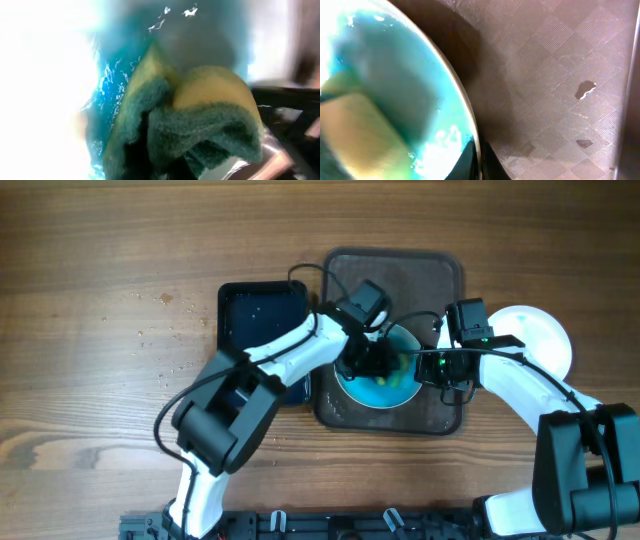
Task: Clean dirty plates on tray and stack at the side
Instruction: 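Scrub the blue-stained plate with the sponge while right gripper holds its rim, then return the sponge to the black tray with the left gripper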
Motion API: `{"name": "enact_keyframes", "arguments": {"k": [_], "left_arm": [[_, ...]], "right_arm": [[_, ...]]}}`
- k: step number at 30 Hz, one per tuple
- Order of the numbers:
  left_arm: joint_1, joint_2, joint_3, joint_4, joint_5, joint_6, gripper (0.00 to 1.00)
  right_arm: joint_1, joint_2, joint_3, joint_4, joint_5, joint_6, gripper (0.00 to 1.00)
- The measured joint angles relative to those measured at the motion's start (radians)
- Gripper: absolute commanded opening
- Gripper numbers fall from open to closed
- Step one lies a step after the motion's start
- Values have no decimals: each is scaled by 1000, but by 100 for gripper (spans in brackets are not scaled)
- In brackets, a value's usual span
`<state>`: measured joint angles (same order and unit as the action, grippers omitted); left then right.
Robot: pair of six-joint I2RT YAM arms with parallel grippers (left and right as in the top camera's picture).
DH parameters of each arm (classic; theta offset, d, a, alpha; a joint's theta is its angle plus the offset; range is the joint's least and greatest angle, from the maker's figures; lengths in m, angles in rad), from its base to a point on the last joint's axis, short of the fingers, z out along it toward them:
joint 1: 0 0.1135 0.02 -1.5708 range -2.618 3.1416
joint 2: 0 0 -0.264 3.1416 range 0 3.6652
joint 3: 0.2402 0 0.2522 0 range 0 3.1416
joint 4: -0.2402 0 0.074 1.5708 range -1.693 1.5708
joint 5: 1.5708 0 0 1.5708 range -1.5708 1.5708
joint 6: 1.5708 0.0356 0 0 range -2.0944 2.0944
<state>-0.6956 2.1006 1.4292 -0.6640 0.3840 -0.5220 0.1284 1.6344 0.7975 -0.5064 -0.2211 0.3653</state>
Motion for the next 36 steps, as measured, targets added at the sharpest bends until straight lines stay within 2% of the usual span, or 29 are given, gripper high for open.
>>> {"name": "enact_keyframes", "arguments": {"k": [5,8,10,14,16,17,20,23,25,28,30,33,36], "left_arm": [[42,-42,1,-121,-237,-41,4],[42,-55,-3,-139,-250,-45,4],[54,-86,-25,-149,-195,-34,4],[128,-292,-46,-227,-144,17,4],[164,-374,-45,-271,-184,26,4],[203,-417,-44,-326,-256,31,4],[272,-414,-112,-276,-362,31,6],[356,-364,-319,-106,-420,21,47],[377,-352,-372,-90,-417,18,100],[402,-372,-363,-117,-348,16,100],[443,-458,-322,-192,-317,16,100],[570,-716,-265,-255,-304,16,100],[649,-829,-264,-276,-304,16,100]], "right_arm": [[0,0,0,2,-3,0,4],[8,0,0,8,-10,0,4],[8,0,0,8,-11,-4,4],[7,0,0,2,-9,-11,4],[7,0,0,0,-7,-11,4],[7,0,0,-1,-7,-11,4],[7,0,0,-2,-6,-11,4],[7,0,0,-2,-6,-11,5],[6,0,0,-2,-6,-11,4],[6,0,12,-37,1,-11,4],[5,-11,64,-171,35,-11,4],[5,-119,277,-369,66,-49,4],[53,-141,420,-463,72,-80,4]]}}
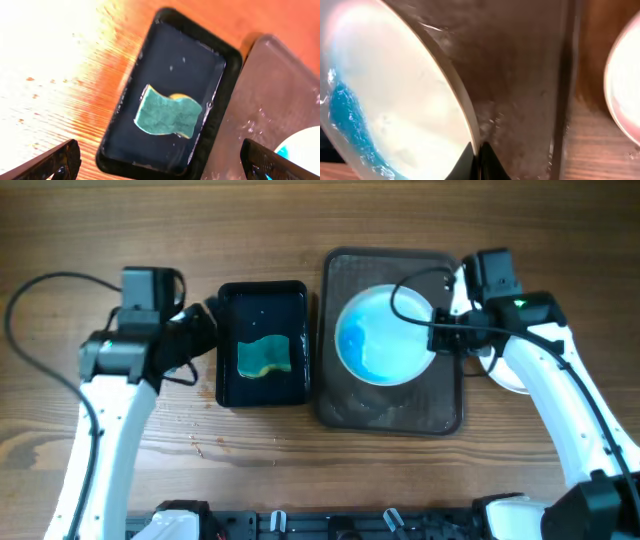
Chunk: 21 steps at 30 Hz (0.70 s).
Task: Clean dirty plates on tray and stack at the side
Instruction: 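Return the sponge to the black tray with the left gripper, then lift the plate with the right gripper and tilt it over the black tray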
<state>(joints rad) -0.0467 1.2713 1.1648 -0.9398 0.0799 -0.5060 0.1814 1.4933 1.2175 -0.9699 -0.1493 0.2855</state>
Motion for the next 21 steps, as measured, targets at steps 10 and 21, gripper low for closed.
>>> {"name": "enact_keyframes", "arguments": {"k": [10,21], "left_arm": [[14,-11,0,-2,0,0,100],[14,-11,0,-3,0,0,100]], "right_arm": [[601,136,10,480,521,34,4],[867,138,10,680,1191,-320,4]]}}
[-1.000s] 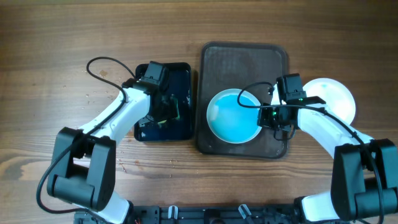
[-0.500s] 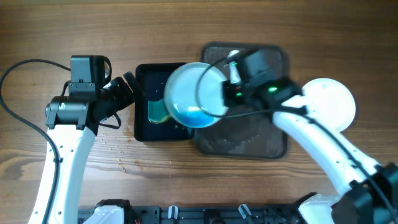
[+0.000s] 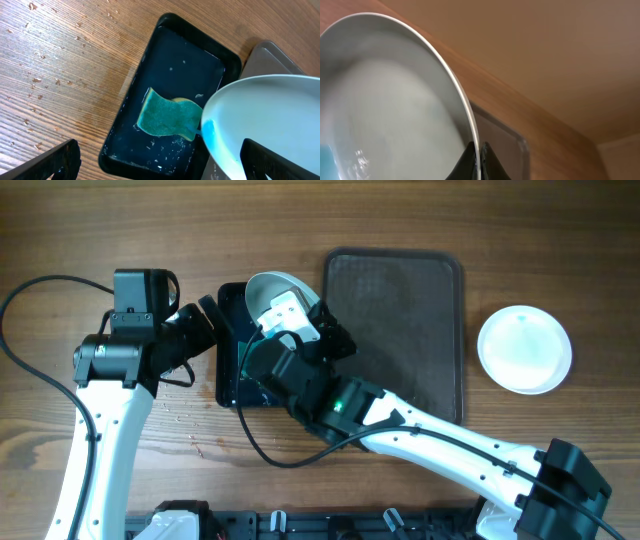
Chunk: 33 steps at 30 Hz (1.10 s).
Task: Clean dirty plates on tray and stack at the side
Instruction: 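Lift the plate with the right gripper and tilt it over the black tray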
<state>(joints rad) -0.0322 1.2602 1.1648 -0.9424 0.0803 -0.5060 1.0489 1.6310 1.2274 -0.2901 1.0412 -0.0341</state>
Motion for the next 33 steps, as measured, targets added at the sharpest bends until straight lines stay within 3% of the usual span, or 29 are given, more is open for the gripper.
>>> {"name": "enact_keyframes", "arguments": {"k": [14,33], "left_arm": [[0,0,0,0,0,0,100],[0,0,0,0,0,0,100]], "right_arm": [[42,0,0,150,155,-254,4],[50,0,0,204,170,-268,4]]}}
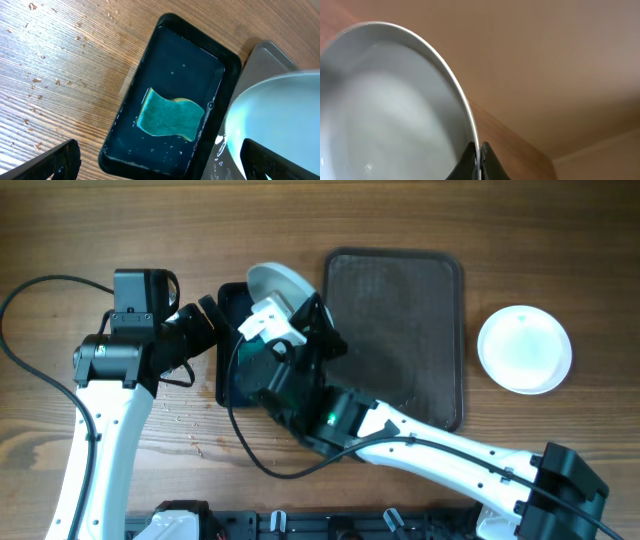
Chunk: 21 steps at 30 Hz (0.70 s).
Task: Clean dirty plates on tray and stack at the side
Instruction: 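Lift the plate with the right gripper and tilt it over the black tray, then place the plate onto the stack right of the brown tray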
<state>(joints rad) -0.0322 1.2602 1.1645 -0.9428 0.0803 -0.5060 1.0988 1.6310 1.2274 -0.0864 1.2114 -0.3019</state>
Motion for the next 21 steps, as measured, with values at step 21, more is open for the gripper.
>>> {"name": "enact_keyframes", "arguments": {"k": [21], "left_arm": [[0,0,0,0,0,0,100]], "right_arm": [[-933,-289,17,-582,-1061,835,4]]}}
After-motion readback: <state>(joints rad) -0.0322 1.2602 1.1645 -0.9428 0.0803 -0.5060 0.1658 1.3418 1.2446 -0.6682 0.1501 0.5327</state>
